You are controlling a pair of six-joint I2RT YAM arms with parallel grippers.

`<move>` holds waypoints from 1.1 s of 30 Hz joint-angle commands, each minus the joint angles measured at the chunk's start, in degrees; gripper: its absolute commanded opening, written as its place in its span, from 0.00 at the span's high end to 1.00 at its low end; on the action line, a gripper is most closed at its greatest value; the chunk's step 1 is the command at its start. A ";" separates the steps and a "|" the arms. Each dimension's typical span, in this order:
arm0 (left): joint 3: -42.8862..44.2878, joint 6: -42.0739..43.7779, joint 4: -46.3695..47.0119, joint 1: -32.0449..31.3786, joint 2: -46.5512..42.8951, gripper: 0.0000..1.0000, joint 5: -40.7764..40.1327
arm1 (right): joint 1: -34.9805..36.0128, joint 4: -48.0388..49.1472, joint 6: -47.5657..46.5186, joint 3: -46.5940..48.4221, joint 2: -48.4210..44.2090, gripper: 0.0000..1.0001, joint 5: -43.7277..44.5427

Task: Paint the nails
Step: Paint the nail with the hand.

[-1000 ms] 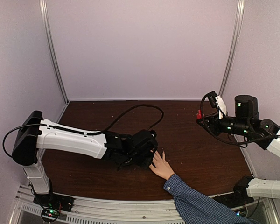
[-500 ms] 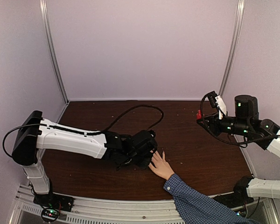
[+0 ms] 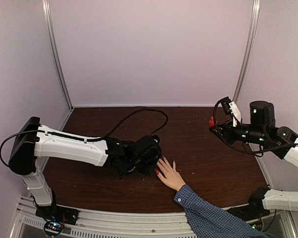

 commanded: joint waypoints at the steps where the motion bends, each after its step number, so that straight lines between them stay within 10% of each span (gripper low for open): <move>1: -2.75 2.12 4.36 0.75 -4.10 1.00 -2.14 | -0.50 0.63 0.20 -0.11 -0.55 1.00 0.23; 14: -2.09 10.95 9.47 1.17 -4.58 1.00 13.11 | -0.50 0.68 0.20 -0.08 -0.61 1.00 0.07; 33: 2.41 8.81 3.90 1.38 0.69 1.00 11.81 | -0.50 0.54 0.20 -0.02 -0.55 1.00 0.32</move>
